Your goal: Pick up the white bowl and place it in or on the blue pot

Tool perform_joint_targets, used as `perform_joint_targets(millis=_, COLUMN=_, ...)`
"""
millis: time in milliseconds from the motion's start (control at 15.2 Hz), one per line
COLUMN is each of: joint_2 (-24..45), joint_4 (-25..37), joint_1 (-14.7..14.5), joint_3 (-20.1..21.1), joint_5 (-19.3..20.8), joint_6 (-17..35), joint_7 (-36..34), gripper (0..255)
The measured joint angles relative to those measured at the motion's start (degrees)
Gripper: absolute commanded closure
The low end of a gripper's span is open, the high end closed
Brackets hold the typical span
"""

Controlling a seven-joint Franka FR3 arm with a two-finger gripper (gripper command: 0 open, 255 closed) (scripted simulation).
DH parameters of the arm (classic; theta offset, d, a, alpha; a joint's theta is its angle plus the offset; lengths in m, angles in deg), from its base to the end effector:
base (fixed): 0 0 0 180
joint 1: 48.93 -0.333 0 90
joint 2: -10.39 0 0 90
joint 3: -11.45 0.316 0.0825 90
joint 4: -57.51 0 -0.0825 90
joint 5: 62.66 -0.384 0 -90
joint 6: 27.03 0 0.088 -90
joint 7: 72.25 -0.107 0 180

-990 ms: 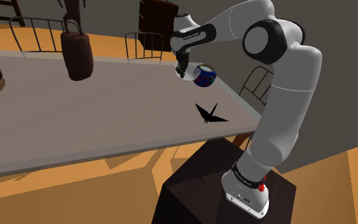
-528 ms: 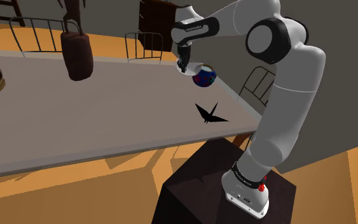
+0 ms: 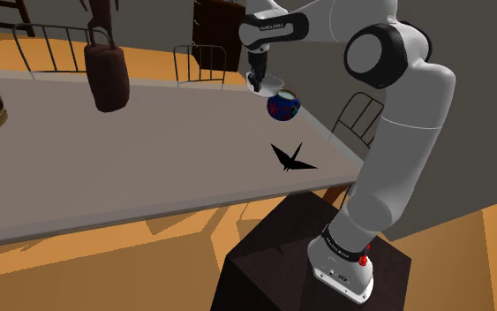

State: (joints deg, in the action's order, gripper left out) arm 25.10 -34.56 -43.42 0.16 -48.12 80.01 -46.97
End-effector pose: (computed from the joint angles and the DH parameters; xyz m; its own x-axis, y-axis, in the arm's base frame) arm 0.6105 -0.1923 0.4854 0.9699 0.2082 -0.1263 0.2349 -0.9368 0.2595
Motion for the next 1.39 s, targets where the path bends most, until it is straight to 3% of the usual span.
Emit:
perform_joint_targets(millis=726, joint_2=-0.3, joint_4=7.8, joint_1=-0.1, joint_3=0.0, joint_5=-0.4, joint_6=-7.8, joint_7=2.0, gripper=255)
perform_joint_targets(millis=1386, joint_2=2.9, joint_4=14.0, joint_1=8.0, joint_3=-3.9, joint_5=-2.8, joint_6=-7.7, joint_7=14.0, gripper=255)
